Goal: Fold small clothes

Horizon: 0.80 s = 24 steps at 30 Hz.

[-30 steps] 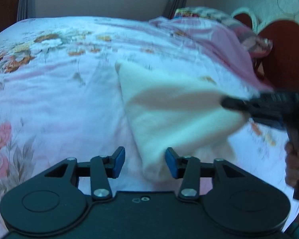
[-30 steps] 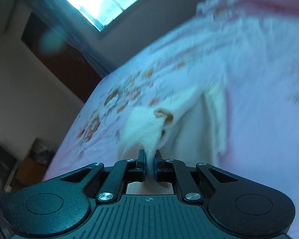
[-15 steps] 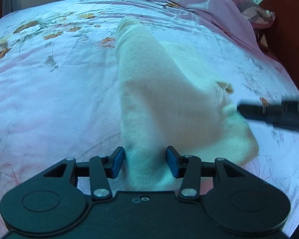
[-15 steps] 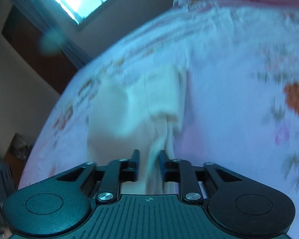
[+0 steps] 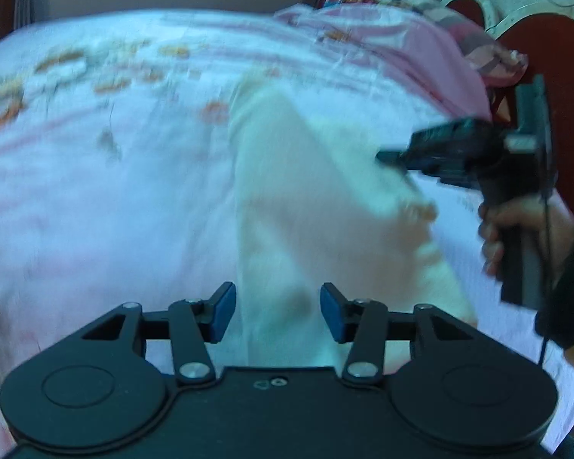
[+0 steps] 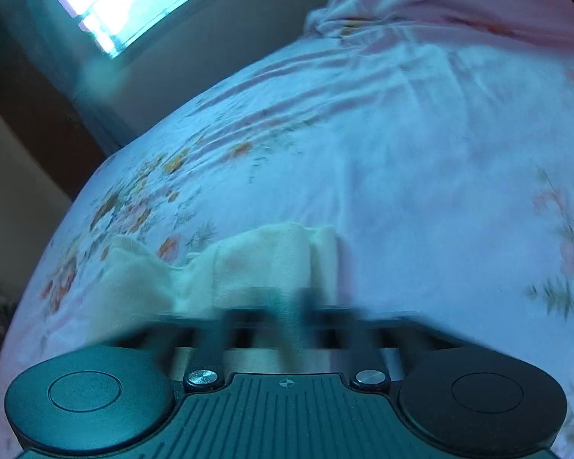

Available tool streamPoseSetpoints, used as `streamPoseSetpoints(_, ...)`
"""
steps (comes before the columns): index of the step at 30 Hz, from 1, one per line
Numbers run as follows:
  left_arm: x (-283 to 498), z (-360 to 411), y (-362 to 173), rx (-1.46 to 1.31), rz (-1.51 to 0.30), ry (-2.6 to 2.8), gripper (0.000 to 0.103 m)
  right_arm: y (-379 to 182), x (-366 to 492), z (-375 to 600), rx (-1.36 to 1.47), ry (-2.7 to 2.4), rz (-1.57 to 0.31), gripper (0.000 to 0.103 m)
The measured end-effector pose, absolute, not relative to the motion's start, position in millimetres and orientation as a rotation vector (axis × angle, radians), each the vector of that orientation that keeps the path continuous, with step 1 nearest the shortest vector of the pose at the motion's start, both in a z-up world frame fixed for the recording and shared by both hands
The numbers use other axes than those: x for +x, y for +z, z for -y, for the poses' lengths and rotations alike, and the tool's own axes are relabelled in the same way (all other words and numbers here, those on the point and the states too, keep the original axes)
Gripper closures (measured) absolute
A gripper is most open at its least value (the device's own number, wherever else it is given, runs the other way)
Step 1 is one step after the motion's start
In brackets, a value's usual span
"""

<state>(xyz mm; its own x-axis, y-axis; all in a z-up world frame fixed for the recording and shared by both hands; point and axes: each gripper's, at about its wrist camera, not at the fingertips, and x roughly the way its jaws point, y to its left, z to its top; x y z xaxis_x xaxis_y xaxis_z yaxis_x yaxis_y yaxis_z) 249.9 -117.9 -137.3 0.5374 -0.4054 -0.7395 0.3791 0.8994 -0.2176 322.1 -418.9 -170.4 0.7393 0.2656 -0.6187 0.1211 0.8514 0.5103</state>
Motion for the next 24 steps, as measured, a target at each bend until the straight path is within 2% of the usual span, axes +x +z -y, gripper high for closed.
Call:
streamPoseSetpoints(4, 281.5, 133.7, -121.0, -0.018, -0.839, -0.496, 0.057, -159.7, 302.6, 418.8, 0.512, 0.016, -0.660, 0.099)
streamPoseSetpoints(8, 316.8, 156.7, -120.1, -0.005, -0.820, -0.495, 0.057, -178.0, 301.6, 422.3, 0.497, -0.024, -0.747, 0.098)
streamPoseSetpoints(14, 349.9, 180.2, -128.4, 0.070, -0.803, -0.467, 0.056, -142.2, 293.9, 427.5, 0.530, -0.008, -0.581, 0.098)
streamPoseSetpoints(15, 357.2, 182.4, -133.5, 0.091, -0.813, -0.453, 0.053, -135.7, 296.2, 420.9, 0.510, 0.029, -0.568, 0.098)
streamPoseSetpoints(18, 374.1, 181.5, -160.7, 0.129, -0.864, -0.373, 0.050, -142.6, 314.2, 394.4, 0.423, 0.078, -0.631, 0.098)
streamPoseSetpoints(21, 382.5, 166.5, -174.2, 0.039, -0.888, -0.352, 0.037, -191.1, 335.9, 378.7, 0.287, 0.032, -0.790, 0.099)
streamPoseSetpoints(24, 387.3, 150.0, -173.1, -0.079, -0.925, -0.357, 0.037, -186.8, 336.8, 380.4, 0.293, 0.032, -0.789, 0.098)
